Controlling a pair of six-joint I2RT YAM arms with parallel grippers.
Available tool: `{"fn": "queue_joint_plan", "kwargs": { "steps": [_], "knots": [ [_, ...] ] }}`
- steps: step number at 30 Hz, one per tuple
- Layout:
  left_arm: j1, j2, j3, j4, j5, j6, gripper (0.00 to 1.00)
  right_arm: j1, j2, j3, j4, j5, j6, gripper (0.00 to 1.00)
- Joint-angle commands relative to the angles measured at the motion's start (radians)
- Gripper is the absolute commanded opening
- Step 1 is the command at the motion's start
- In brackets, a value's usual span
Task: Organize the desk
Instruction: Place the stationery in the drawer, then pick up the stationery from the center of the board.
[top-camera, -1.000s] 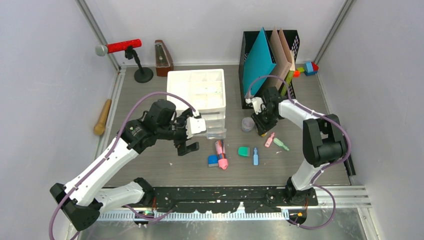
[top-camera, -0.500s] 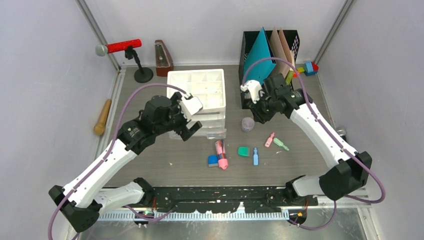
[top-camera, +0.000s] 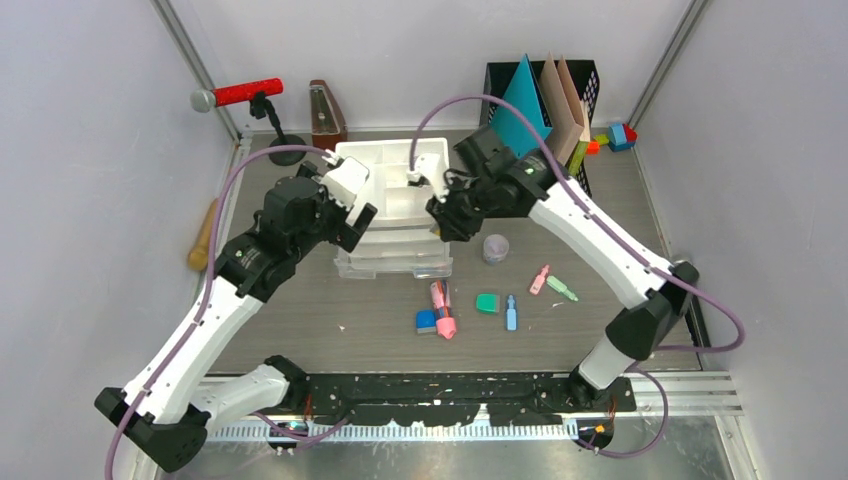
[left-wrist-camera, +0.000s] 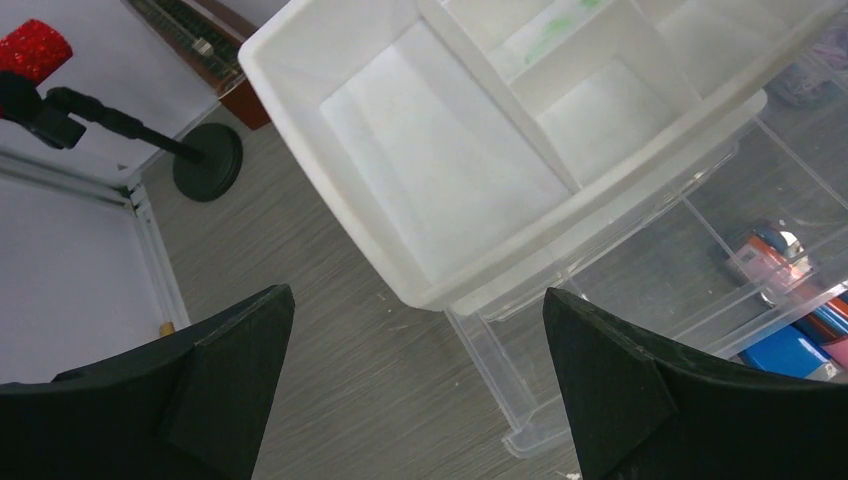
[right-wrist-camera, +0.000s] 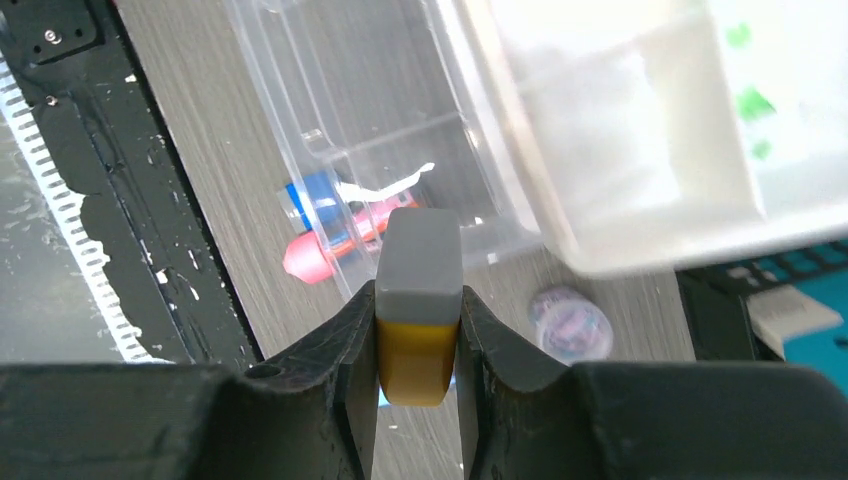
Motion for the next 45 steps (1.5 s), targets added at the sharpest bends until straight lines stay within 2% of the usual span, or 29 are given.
{"fn": "queue_joint_plan", "kwargs": {
  "steps": [1, 4, 6, 8, 9, 10, 11, 13, 15, 20, 28, 34, 35, 36, 45],
  "knots": [
    [0.027, -0.044, 0.044, -0.025, -0.053, -0.025, 1.00, 0.060, 0.076, 0.101, -0.016, -0.005, -0.024, 0.23],
    [0.034, -0.063, 0.044, -0.035, -0.064, -0.024, 1.00, 0.086, 0.142, 0.159, -0.020, -0.001, -0.022, 0.25],
    [0.037, -0.072, 0.044, -0.038, -0.067, -0.022, 1.00, 0.109, 0.179, 0.184, -0.030, 0.003, -0.019, 0.31],
    [0.036, -0.078, 0.044, -0.041, -0.069, -0.021, 1.00, 0.119, 0.205, 0.199, -0.035, 0.025, -0.011, 0.43],
    [0.036, -0.079, 0.044, -0.040, -0.069, -0.019, 1.00, 0.121, 0.217, 0.202, -0.033, 0.045, -0.007, 0.55],
    [0.036, -0.081, 0.043, -0.040, -0.069, -0.019, 1.00, 0.123, 0.219, 0.204, -0.030, 0.057, -0.003, 0.60],
    [0.036, -0.082, 0.043, -0.040, -0.069, -0.019, 1.00, 0.123, 0.220, 0.204, -0.023, 0.079, 0.004, 0.70],
    [0.036, -0.084, 0.040, -0.038, -0.068, -0.018, 1.00, 0.123, 0.212, 0.202, -0.011, 0.112, 0.008, 0.80],
    [0.036, -0.086, 0.036, -0.033, -0.066, -0.018, 1.00, 0.123, 0.196, 0.198, -0.001, 0.141, 0.009, 0.83],
    [0.036, -0.081, 0.028, -0.020, -0.060, -0.015, 1.00, 0.122, 0.125, 0.157, 0.010, 0.185, -0.008, 0.84],
    [0.036, -0.047, 0.013, 0.025, -0.026, -0.015, 1.00, 0.068, -0.127, -0.094, 0.078, 0.171, -0.068, 0.84],
    [0.036, -0.019, 0.027, 0.038, 0.012, -0.004, 1.00, -0.059, -0.284, -0.341, 0.090, 0.077, -0.091, 0.84],
    [0.036, -0.010, 0.038, 0.034, 0.029, -0.002, 1.00, -0.106, -0.333, -0.489, 0.135, 0.073, -0.090, 0.85],
    [0.036, -0.005, 0.042, 0.033, 0.039, 0.001, 1.00, -0.119, -0.345, -0.567, 0.150, 0.073, -0.087, 0.85],
    [0.036, 0.007, 0.054, 0.042, 0.061, -0.002, 1.00, -0.140, -0.460, -0.903, 0.415, 0.055, -0.080, 0.89]
  ]
}}
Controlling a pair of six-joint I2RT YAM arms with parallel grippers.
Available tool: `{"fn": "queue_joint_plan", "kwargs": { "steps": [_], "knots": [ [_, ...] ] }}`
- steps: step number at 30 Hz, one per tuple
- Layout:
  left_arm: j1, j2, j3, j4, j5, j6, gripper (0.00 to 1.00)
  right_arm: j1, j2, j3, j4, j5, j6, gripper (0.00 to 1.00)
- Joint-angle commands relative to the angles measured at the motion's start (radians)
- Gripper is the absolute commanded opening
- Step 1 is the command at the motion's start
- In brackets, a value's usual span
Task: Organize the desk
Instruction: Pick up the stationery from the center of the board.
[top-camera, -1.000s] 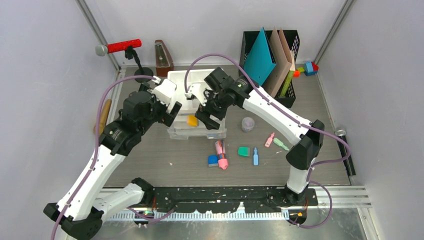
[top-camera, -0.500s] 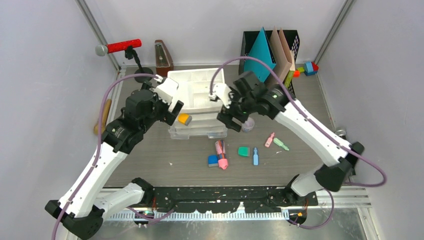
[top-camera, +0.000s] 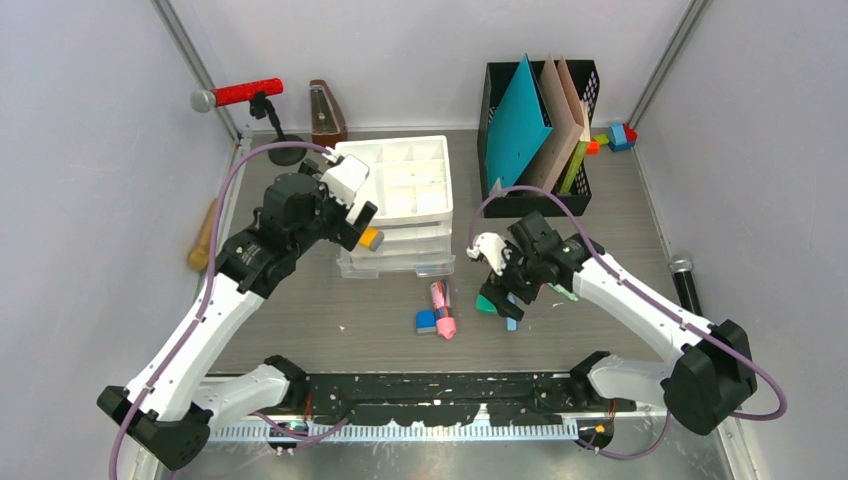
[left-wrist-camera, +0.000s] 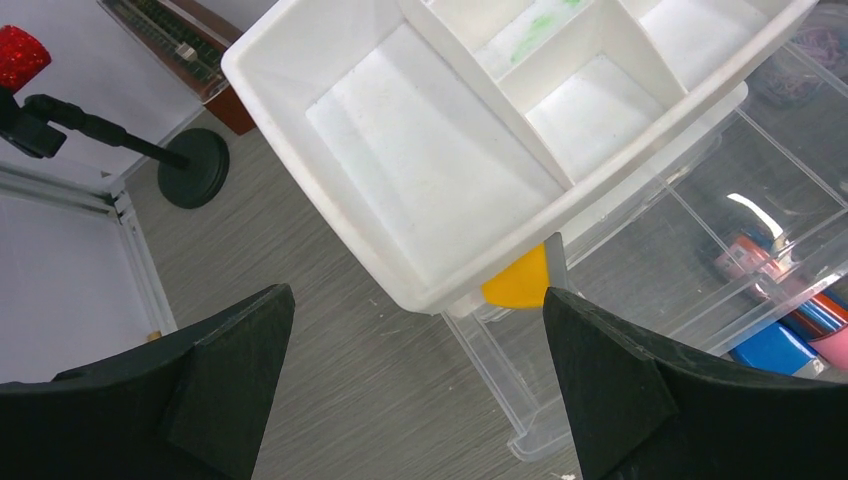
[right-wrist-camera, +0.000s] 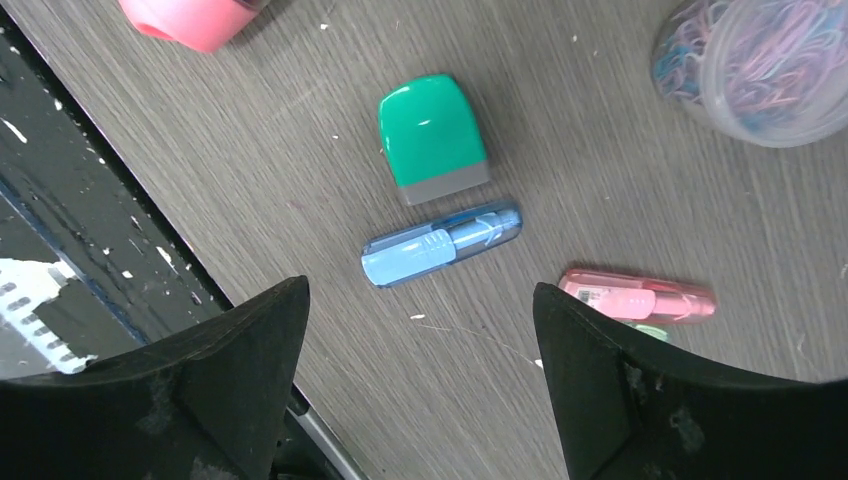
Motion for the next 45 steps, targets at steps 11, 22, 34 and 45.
{"fn": "queue_joint_plan", "kwargs": {
  "steps": [11, 22, 34, 45],
  "knots": [
    [0.005, -0.013, 0.013, 0.078, 0.025, 0.013, 1.00, -0.010, 0.033, -0.201, 0.411, -0.067, -0.137, 0.89],
    [0.005, -0.012, -0.008, 0.095, 0.020, 0.015, 1.00, -0.010, 0.166, -0.211, 0.451, -0.123, -0.219, 0.87],
    [0.006, -0.011, -0.021, 0.102, 0.023, 0.028, 1.00, -0.039, 0.266, -0.106, 0.290, -0.159, -0.215, 0.55],
    [0.006, -0.010, -0.020, 0.098, 0.033, 0.014, 1.00, -0.123, 0.076, 0.069, -0.028, -0.130, -0.284, 0.20]
  ]
}}
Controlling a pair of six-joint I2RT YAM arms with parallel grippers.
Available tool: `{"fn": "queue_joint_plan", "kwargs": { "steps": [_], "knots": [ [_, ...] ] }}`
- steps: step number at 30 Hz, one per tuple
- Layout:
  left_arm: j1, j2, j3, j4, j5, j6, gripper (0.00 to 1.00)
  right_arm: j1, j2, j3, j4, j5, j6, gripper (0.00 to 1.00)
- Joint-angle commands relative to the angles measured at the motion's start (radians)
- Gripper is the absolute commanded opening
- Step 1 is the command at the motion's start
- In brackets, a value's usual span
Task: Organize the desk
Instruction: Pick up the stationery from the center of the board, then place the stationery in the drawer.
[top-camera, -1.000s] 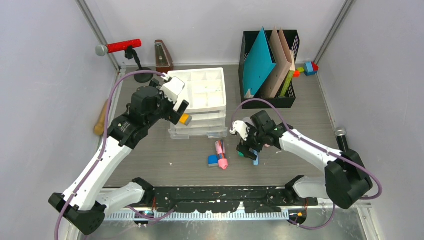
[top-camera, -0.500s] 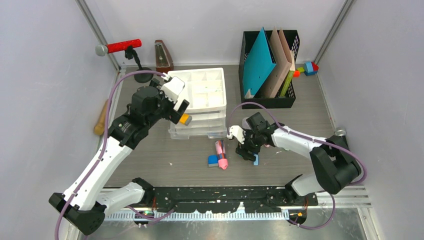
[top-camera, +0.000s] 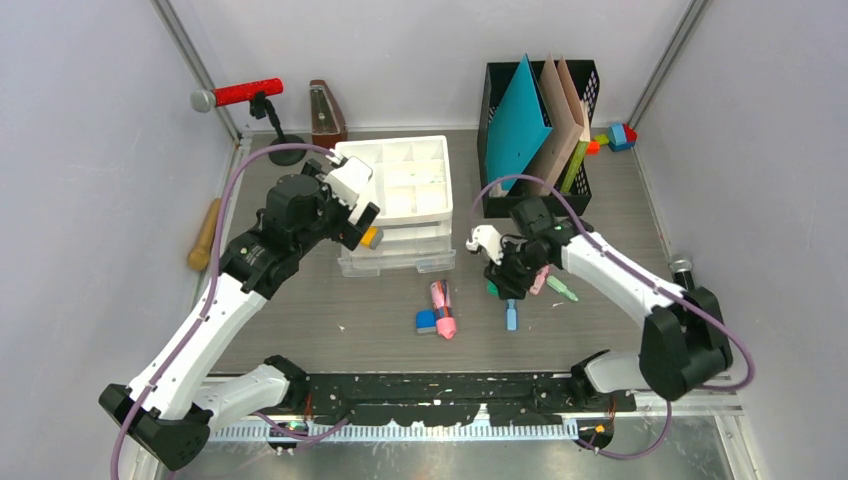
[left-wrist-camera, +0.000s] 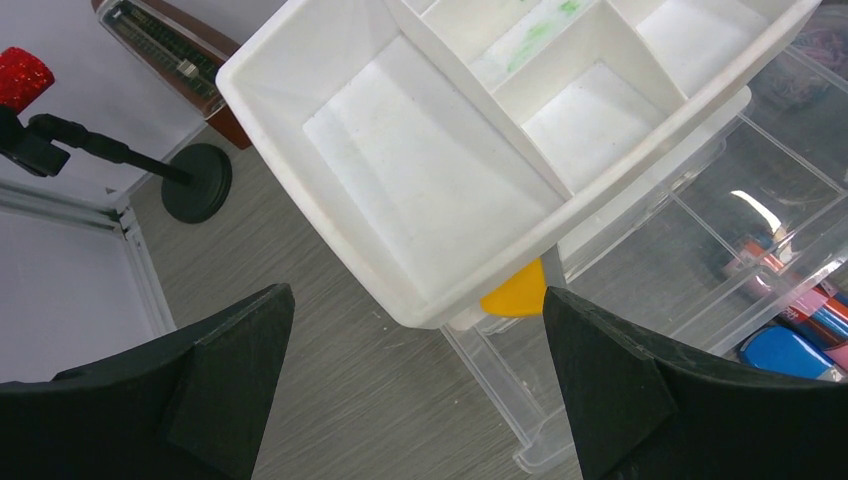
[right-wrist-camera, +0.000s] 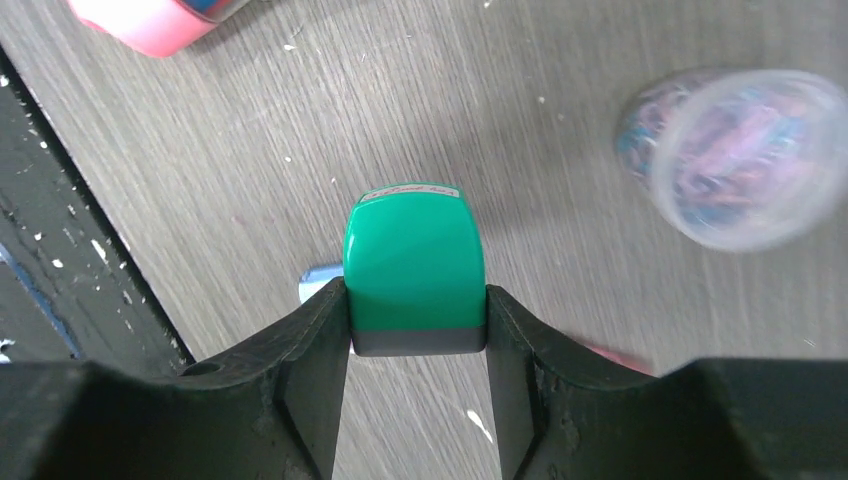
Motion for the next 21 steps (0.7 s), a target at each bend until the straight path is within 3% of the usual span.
{"fn": "queue_joint_plan", "kwargs": {
  "steps": [1, 6, 11, 21],
  "knots": [
    [0.005, -0.008, 0.019, 0.040, 0.022, -0.019, 1.00, -0.018, -0.152, 0.099, -0.144, 0.038, -0.054, 0.18],
    [0.005, -0.003, 0.027, 0.050, 0.020, -0.033, 1.00, -0.026, -0.236, 0.237, -0.210, 0.036, -0.040, 0.17],
    [0.005, -0.006, 0.021, 0.064, -0.013, -0.046, 1.00, -0.003, -0.178, 0.483, -0.242, -0.070, 0.081, 0.19],
    [0.028, -0.043, 0.004, 0.059, -0.128, -0.087, 1.00, 0.245, 0.011, 0.709, -0.134, 0.035, 0.177, 0.25]
  ]
}}
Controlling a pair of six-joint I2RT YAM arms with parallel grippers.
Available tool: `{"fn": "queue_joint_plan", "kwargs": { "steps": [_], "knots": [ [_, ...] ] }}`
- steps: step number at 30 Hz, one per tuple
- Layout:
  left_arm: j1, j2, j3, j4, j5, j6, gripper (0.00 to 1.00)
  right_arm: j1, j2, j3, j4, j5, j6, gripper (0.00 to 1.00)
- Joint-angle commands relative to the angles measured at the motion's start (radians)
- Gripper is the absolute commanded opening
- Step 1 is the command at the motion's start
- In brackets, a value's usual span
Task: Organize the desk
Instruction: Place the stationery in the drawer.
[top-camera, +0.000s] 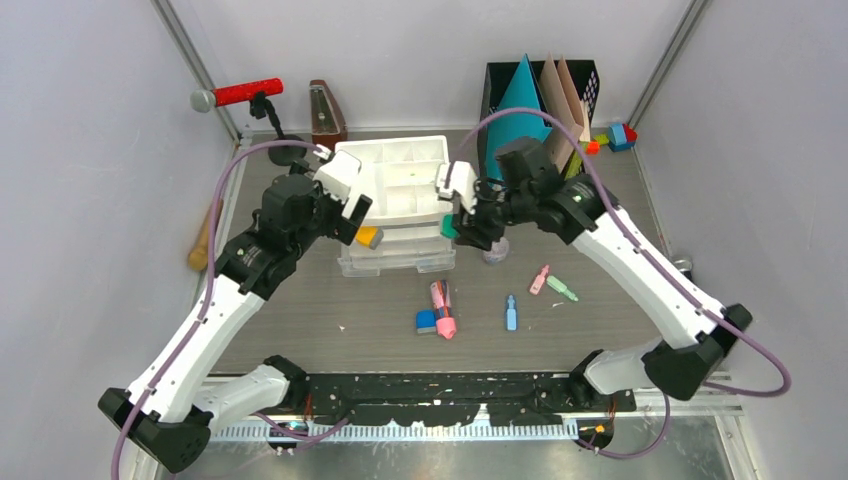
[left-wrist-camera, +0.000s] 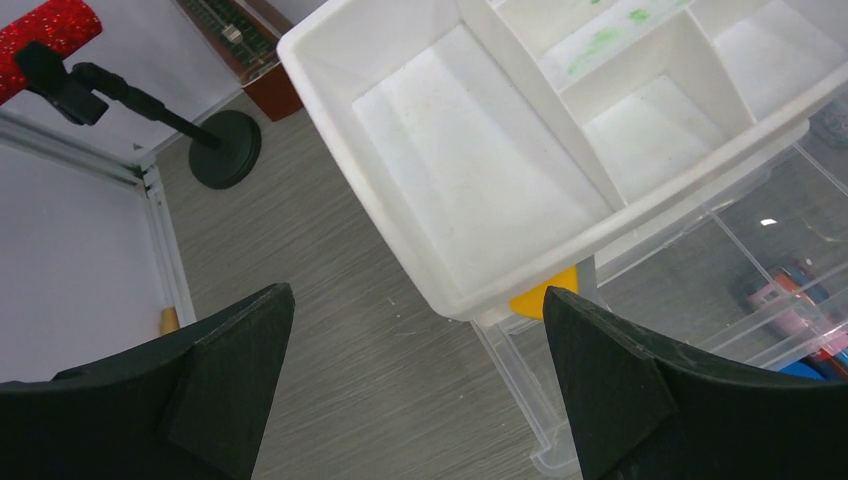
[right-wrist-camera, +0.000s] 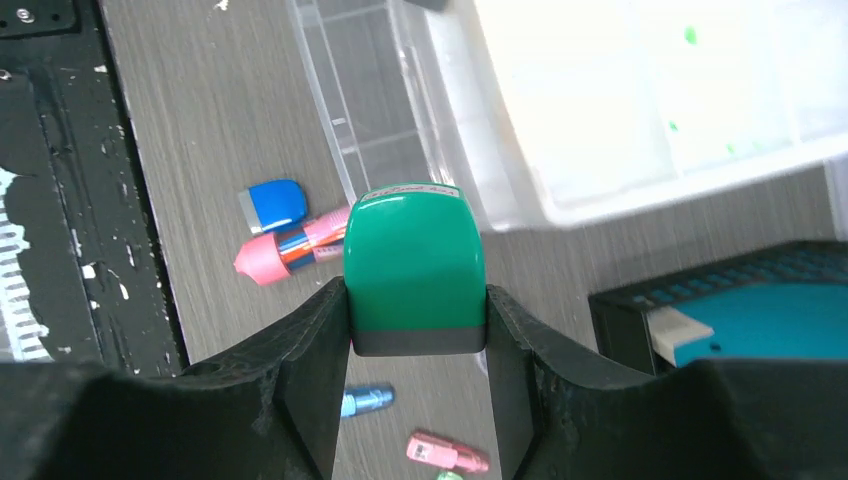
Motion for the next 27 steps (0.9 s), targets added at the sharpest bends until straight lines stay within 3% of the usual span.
{"fn": "queue_joint_plan", "kwargs": {
  "steps": [1, 11, 17, 27],
  "knots": [
    [0.017, -0.041, 0.004, 0.046, -0.055, -0.028, 1.00, 0.068, 0.100, 0.115, 0.034, 0.045, 0.045, 0.25],
    [0.031, -0.075, 0.004, -0.005, -0.045, -0.014, 1.00, 0.133, 0.306, 0.251, 0.027, 0.078, 0.065, 0.32],
    [0.031, -0.083, -0.009, -0.007, -0.029, -0.009, 1.00, 0.147, 0.365, 0.255, 0.035, 0.105, 0.068, 0.42],
    [0.031, -0.079, -0.017, 0.000, -0.016, 0.000, 1.00, 0.160, 0.358, 0.267, 0.035, 0.149, 0.080, 0.76]
  ]
}}
